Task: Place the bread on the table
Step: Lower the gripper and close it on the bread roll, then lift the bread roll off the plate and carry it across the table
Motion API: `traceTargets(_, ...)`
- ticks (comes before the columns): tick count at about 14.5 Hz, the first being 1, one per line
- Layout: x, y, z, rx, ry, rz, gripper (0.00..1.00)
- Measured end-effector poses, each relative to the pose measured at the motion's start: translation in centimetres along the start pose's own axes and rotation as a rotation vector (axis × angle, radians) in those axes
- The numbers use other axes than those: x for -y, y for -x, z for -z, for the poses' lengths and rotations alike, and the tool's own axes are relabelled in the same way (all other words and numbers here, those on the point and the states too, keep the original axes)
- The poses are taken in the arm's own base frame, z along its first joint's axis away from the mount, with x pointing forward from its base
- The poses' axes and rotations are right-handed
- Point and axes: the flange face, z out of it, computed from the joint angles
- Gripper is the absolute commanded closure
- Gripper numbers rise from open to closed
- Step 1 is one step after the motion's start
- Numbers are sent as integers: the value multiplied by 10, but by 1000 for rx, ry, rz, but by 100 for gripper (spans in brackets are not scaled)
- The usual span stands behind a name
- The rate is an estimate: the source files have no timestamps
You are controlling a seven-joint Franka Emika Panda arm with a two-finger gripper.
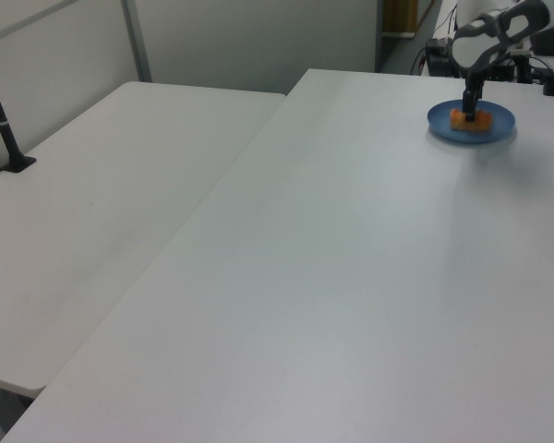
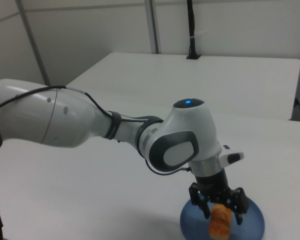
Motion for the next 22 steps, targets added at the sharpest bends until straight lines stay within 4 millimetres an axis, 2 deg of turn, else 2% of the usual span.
traceTargets(1, 4, -1, -5, 3, -5, 4, 24)
traceTargets(2, 9, -1, -11, 7, -11, 8, 32)
traceTargets(4, 11, 1, -15, 15, -17, 9, 56)
traceTargets(5, 12, 1, -16, 16, -18, 9, 76)
traceTargets(7, 12, 1, -15, 15, -18, 9, 99)
traceTargets(16, 7, 2, -5, -7, -20, -5, 100)
traceTargets(20, -7, 12, 33, -38, -50, -38, 100)
traceTargets(22, -8, 15, 62, -57, -101, -58, 100)
